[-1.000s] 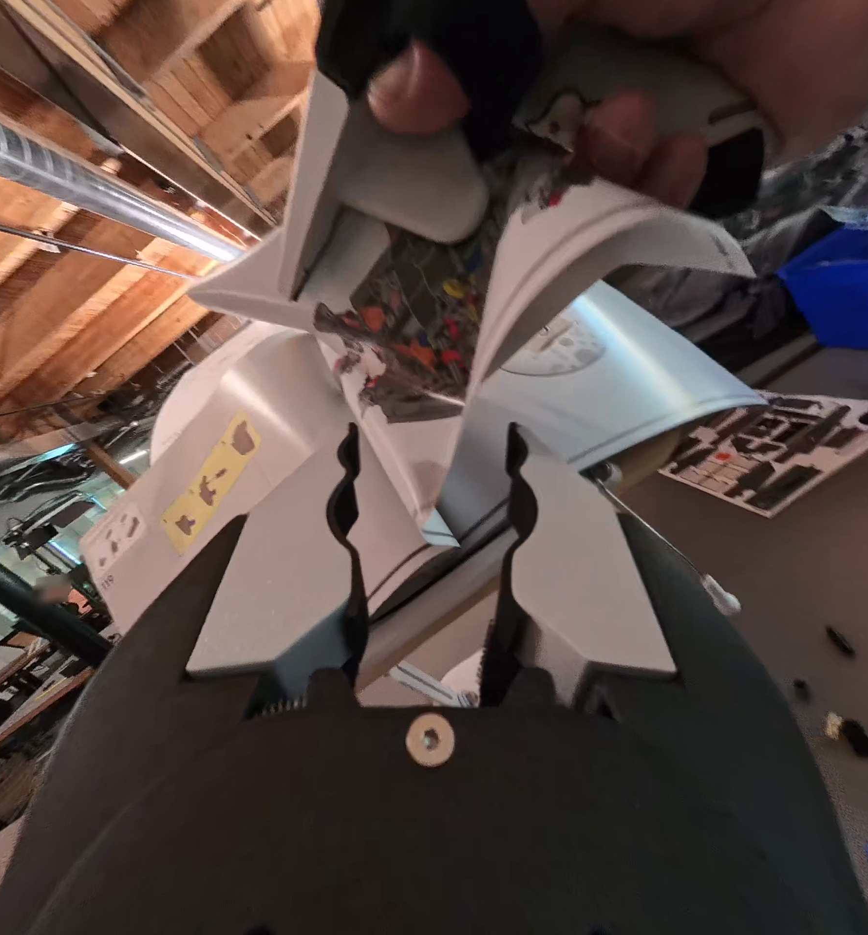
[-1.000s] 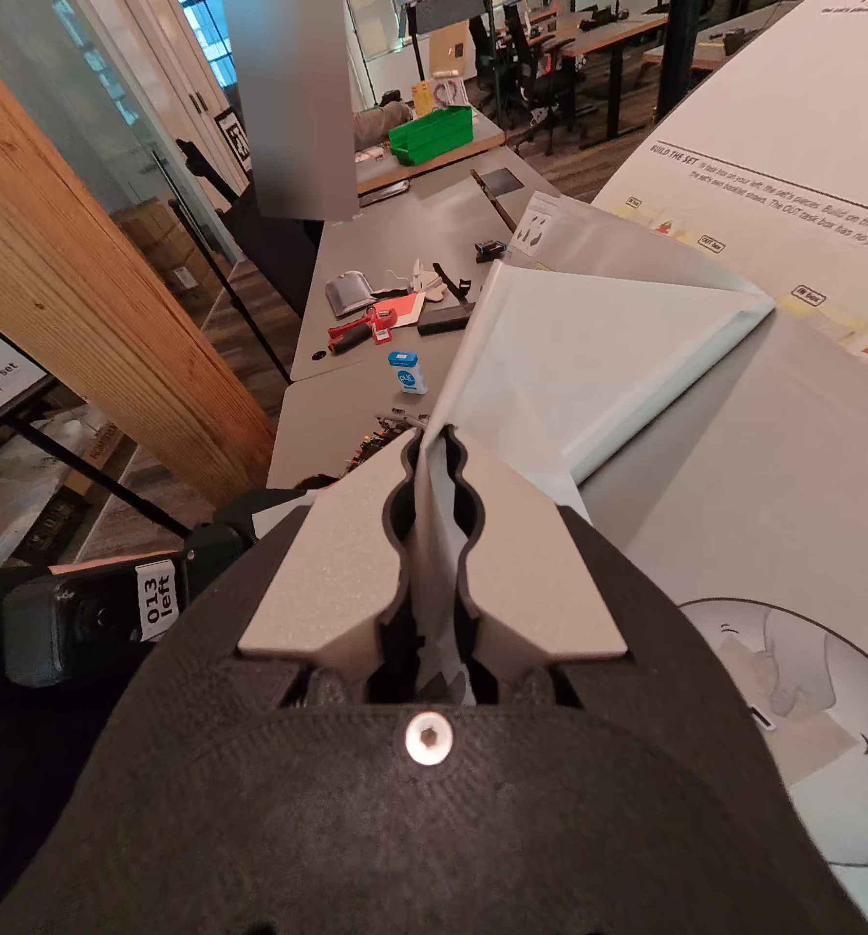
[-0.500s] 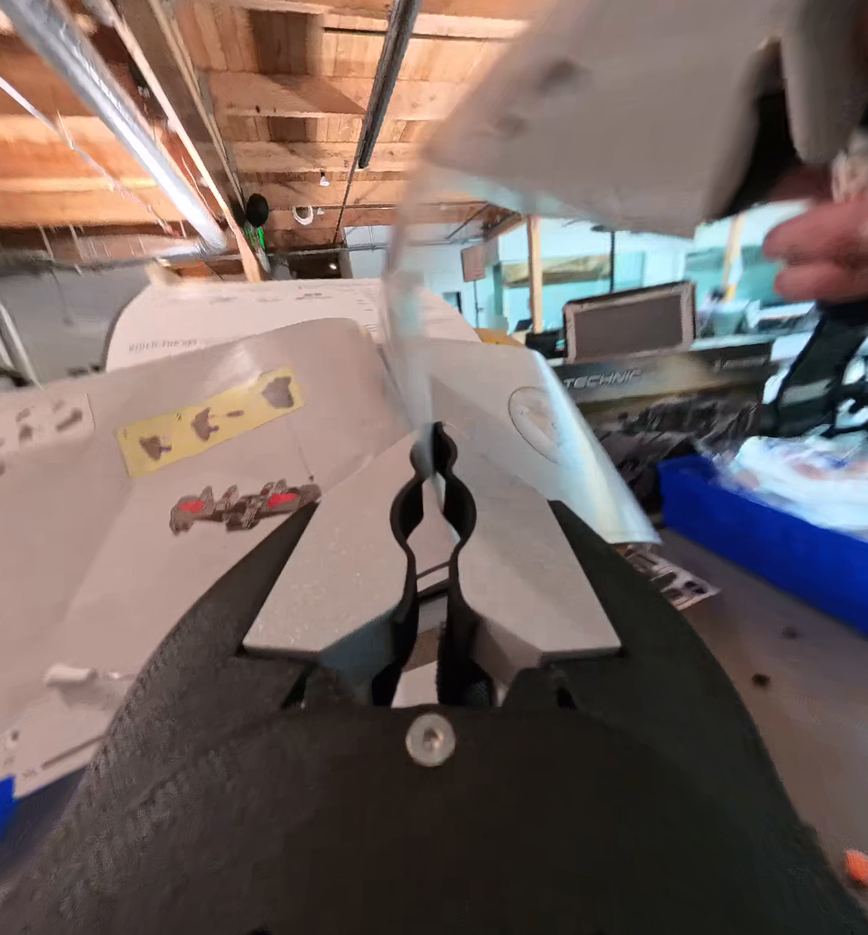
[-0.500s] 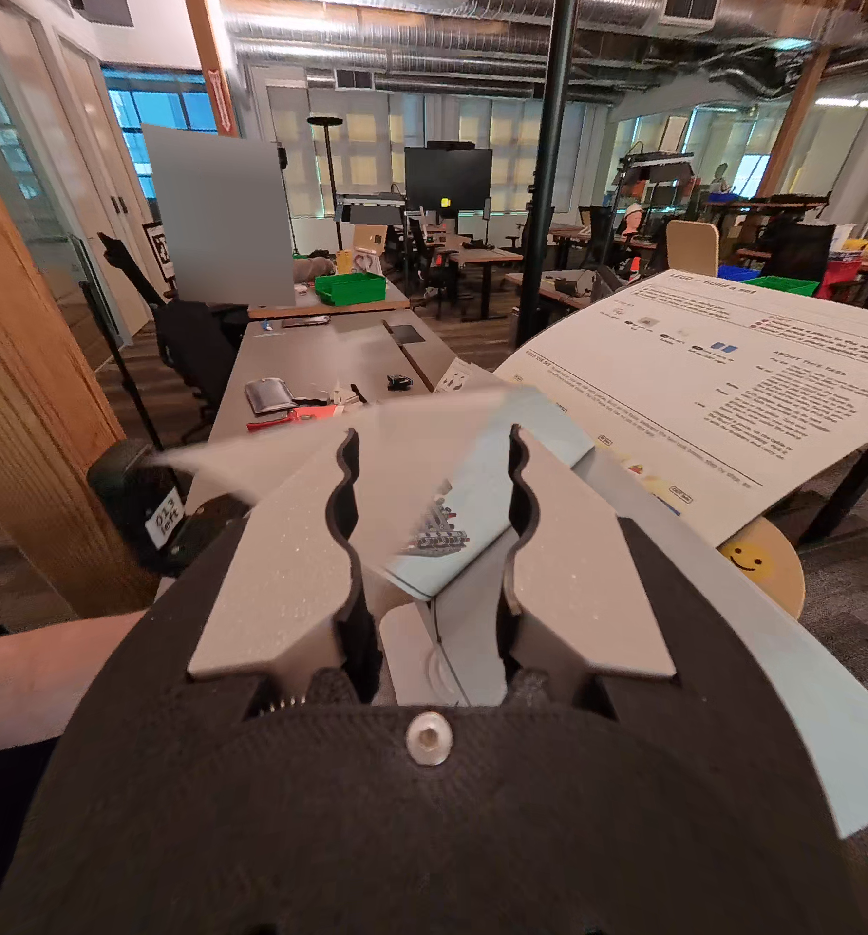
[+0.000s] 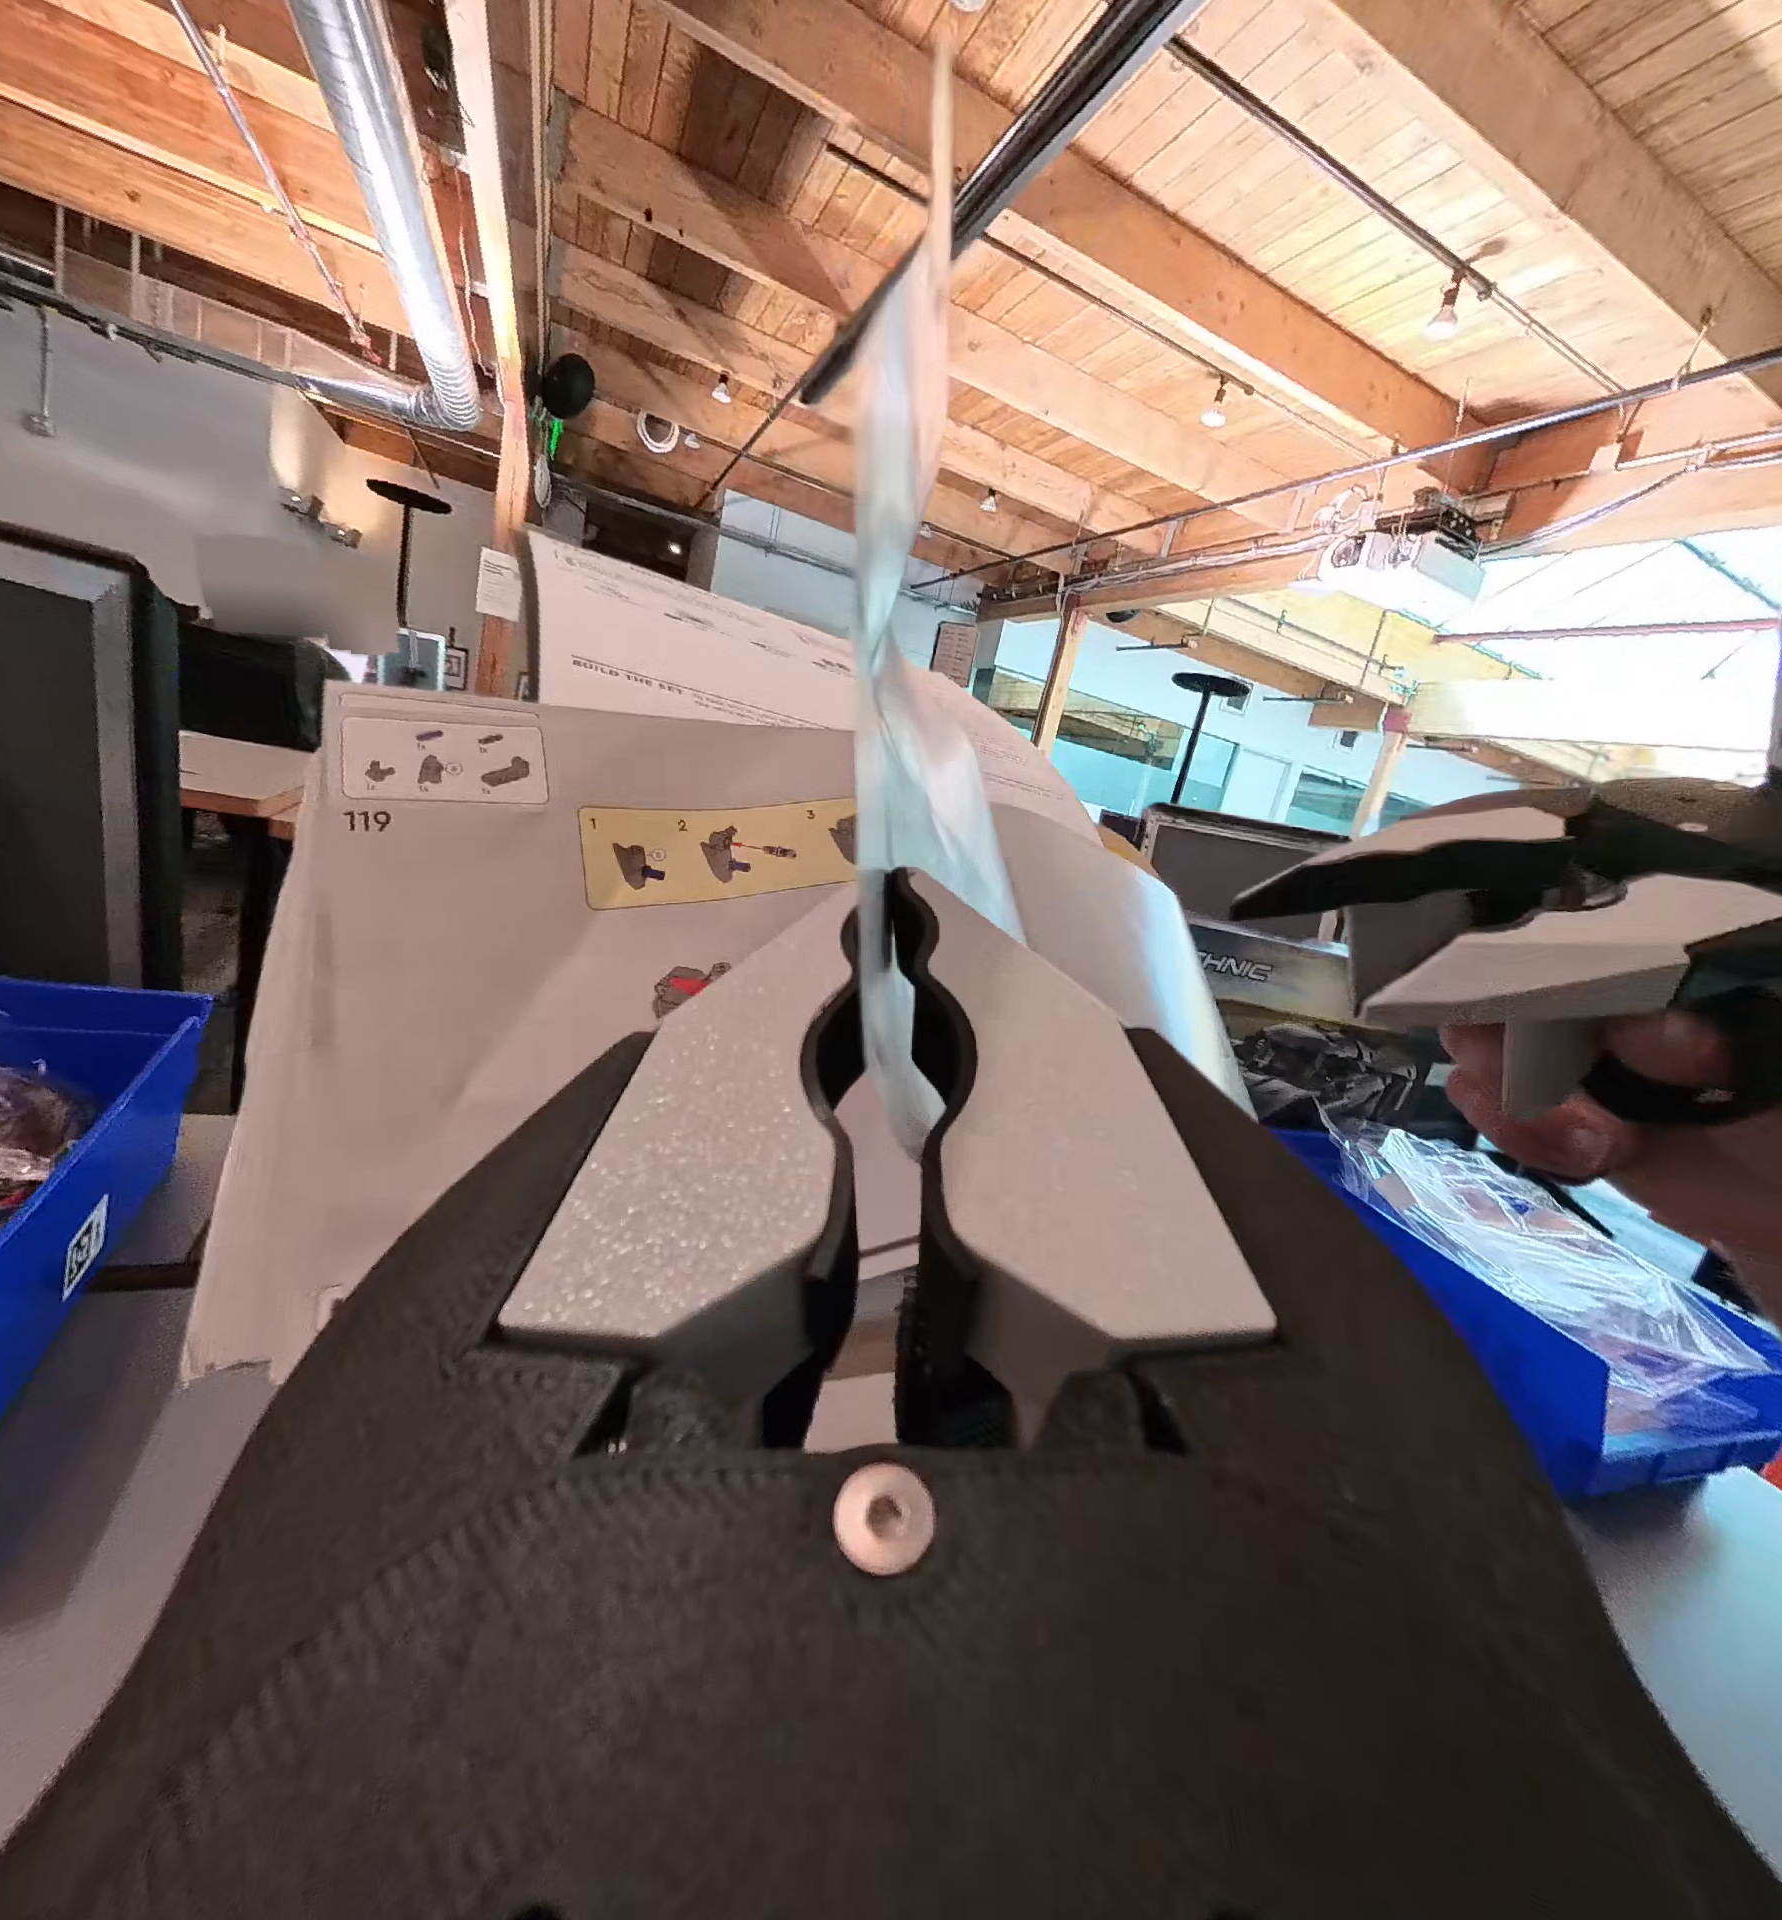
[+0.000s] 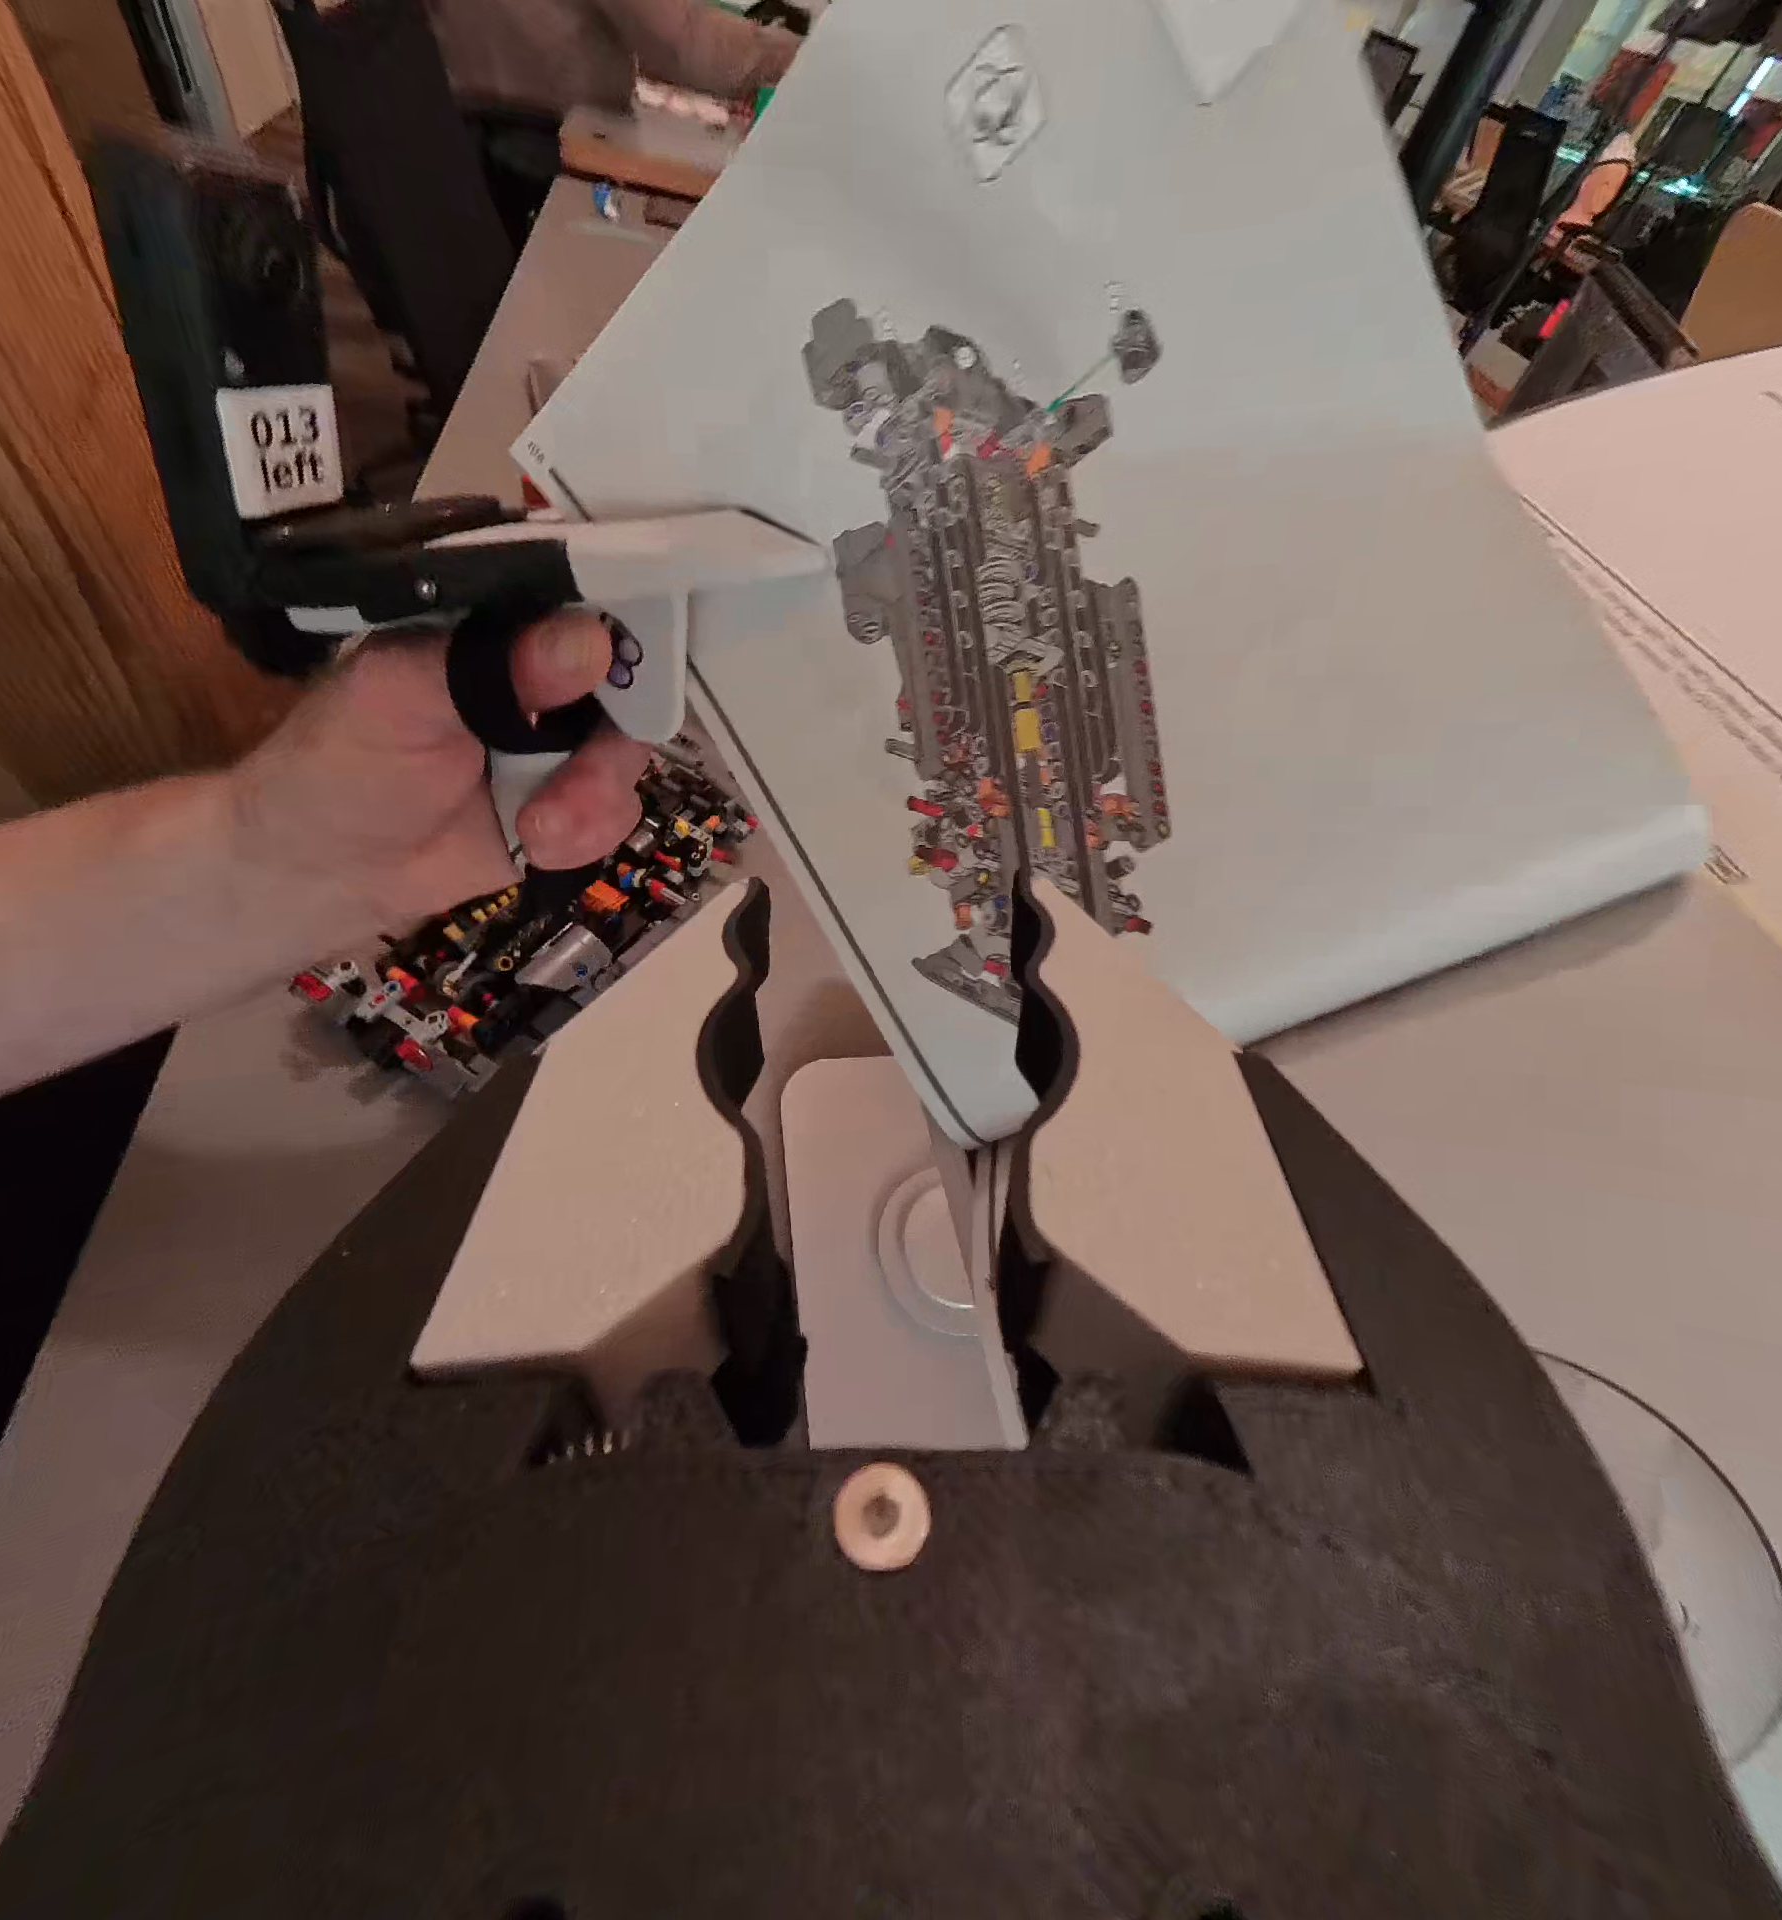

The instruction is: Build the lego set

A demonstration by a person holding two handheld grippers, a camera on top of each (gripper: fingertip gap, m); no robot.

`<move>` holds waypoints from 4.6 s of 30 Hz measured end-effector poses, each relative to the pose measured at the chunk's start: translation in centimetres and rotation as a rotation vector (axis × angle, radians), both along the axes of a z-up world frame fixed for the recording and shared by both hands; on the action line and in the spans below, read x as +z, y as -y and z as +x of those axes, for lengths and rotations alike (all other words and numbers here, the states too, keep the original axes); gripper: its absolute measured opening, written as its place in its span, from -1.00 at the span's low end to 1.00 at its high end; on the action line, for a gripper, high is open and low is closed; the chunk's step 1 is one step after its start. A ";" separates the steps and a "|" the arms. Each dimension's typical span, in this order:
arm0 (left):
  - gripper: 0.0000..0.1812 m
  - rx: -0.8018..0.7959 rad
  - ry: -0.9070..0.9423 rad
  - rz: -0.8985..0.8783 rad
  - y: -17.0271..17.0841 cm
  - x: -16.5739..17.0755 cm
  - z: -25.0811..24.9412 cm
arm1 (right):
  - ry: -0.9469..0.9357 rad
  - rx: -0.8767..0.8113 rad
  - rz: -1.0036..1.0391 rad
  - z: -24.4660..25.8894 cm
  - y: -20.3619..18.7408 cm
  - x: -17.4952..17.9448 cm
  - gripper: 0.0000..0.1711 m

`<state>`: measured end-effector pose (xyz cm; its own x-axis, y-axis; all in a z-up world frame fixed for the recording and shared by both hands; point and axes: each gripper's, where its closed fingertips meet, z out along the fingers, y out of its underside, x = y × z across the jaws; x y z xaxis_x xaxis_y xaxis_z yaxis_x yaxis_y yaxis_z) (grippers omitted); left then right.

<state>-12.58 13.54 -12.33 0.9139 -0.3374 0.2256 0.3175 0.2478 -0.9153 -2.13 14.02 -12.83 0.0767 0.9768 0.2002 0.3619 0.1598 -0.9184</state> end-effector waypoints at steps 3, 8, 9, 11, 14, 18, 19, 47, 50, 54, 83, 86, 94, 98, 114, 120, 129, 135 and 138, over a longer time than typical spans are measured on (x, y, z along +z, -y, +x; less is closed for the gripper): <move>-1.00 -0.002 0.000 -0.013 0.2 -0.1 -0.9 | 0.003 0.010 0.060 -1.2 0.8 -0.4 -0.48; -1.00 0.005 0.043 -0.041 0.4 -0.3 -3.5 | 0.087 -0.009 0.131 -3.0 0.6 -2.3 -0.52; -1.00 -0.002 0.042 -0.055 0.3 -0.4 -3.8 | 0.115 -0.022 0.134 -3.4 0.1 -3.0 -0.52; -1.00 -0.022 0.031 -0.076 0.3 -0.6 -4.3 | 0.154 -0.027 0.094 -4.3 -0.7 -4.5 -0.50; -1.00 -0.024 -0.004 -0.099 -0.1 -0.8 -4.9 | 0.165 -0.035 0.077 -5.1 -1.2 -5.6 -0.49; -1.00 -0.031 -0.041 -0.117 -0.6 -1.0 -5.4 | 0.167 -0.003 0.183 -5.4 0.6 -5.5 -0.60; -1.00 -0.032 -0.047 -0.120 -0.7 -1.0 -5.5 | 0.180 0.010 0.215 -5.4 1.1 -5.7 -0.64; -1.00 -0.101 -0.266 -0.197 -6.3 -0.5 -5.9 | 0.285 -0.332 0.762 -11.7 -1.8 -10.7 -0.65; -1.00 -0.108 -0.261 -0.211 -6.7 -0.9 -6.0 | 0.376 -0.340 0.760 -13.1 -2.7 -11.3 -0.72; -1.00 -0.105 -0.249 -0.231 -7.1 -1.8 -6.6 | 0.444 -0.348 0.747 -14.6 -3.9 -11.9 -0.82; -1.00 -0.135 -0.161 -0.328 -8.3 -8.5 -8.6 | -0.029 -0.347 0.199 -13.3 -4.3 -8.6 -1.00; -1.00 -0.140 -0.151 -0.336 -7.9 -8.8 -8.6 | -0.070 -0.418 0.150 -12.3 -5.3 -8.3 -0.99; -0.88 -0.092 -0.128 -0.400 -6.8 -9.2 -9.7 | -0.067 -0.578 0.257 -10.5 -6.5 -6.1 -0.82; -0.77 -0.032 -0.129 -0.398 -4.7 -8.6 -12.0 | -0.104 -0.526 0.333 -9.1 -4.4 -3.2 -0.80; -0.66 0.051 -0.174 -0.776 15.3 -20.7 -18.3 | 0.281 0.093 -0.386 -12.3 11.0 -20.9 -0.45; -0.54 -0.016 -0.056 -0.878 17.9 -25.8 -16.0 | 0.252 0.032 -0.565 -14.2 8.7 -24.5 -0.44; -0.53 -0.022 0.032 -0.905 16.4 -27.4 -14.4 | 0.230 0.002 -0.728 -17.1 6.9 -26.8 -0.35; -0.56 -0.028 0.063 -0.909 15.2 -27.4 -14.5 | 0.299 -0.044 -0.699 -18.5 6.0 -28.4 -0.55; -0.63 -0.034 0.075 -0.904 14.7 -27.5 -14.5 | 0.338 -0.032 -0.687 -18.8 6.2 -29.2 -0.61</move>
